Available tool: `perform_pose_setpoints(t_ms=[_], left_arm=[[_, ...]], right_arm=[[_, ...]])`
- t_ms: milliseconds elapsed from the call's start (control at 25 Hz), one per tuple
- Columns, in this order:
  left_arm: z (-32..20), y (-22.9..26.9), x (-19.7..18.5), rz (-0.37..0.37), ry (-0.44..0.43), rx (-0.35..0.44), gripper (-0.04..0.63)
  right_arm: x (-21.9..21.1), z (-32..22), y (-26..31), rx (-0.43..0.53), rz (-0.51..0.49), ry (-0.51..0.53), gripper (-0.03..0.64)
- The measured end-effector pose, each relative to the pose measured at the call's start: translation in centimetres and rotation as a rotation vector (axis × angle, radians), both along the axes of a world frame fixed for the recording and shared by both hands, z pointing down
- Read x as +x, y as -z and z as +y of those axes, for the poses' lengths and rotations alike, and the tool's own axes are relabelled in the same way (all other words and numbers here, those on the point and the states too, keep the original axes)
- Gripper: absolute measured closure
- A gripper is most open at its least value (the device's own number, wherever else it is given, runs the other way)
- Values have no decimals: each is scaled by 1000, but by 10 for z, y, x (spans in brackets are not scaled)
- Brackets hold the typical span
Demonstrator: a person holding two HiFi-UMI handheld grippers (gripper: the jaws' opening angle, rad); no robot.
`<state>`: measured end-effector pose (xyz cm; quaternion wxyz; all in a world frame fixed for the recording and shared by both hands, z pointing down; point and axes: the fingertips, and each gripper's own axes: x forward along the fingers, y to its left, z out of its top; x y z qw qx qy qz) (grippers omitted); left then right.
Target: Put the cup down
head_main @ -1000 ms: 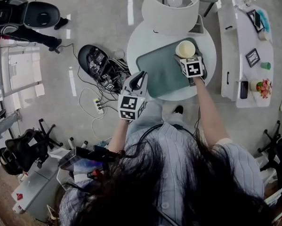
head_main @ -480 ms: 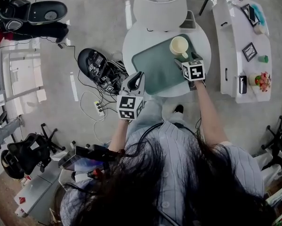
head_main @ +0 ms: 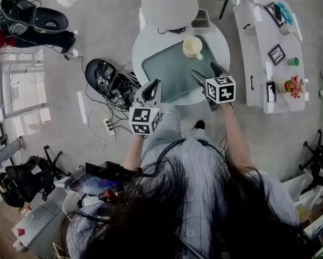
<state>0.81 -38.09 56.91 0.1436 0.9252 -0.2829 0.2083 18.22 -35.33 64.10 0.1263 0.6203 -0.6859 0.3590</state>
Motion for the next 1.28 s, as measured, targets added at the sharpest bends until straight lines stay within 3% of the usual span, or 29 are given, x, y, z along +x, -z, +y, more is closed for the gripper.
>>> perform_pose_setpoints(t_ms=[480,880,1000,1280], left_arm=[[40,36,11,38,30,85,572],[114,47,15,56,104,123,572],[142,45,13,43,110,117,572],[177,51,-8,-5,132,128,572]], right_arm=[[-25,75,72,124,-37,17,207],[-29,146,98,167,-56,72,216],[-31,165,100,174,-64,79,243],[-37,187,105,201,-73,75,373]])
